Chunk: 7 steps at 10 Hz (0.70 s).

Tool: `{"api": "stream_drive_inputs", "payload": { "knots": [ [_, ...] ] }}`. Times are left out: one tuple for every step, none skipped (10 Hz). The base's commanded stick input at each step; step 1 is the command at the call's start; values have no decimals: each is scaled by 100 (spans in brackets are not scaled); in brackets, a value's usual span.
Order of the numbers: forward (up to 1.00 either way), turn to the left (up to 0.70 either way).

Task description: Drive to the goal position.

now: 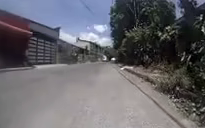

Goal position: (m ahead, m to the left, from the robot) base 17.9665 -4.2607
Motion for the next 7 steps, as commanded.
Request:
{"api": "stream_drive_inputs", "payload": {
  "knots": [
    [85, 0],
    [85, 0],
    [85, 0],
    [85, 0],
    [85, 0],
    [85, 0],
    [85, 0]
  ]
}}
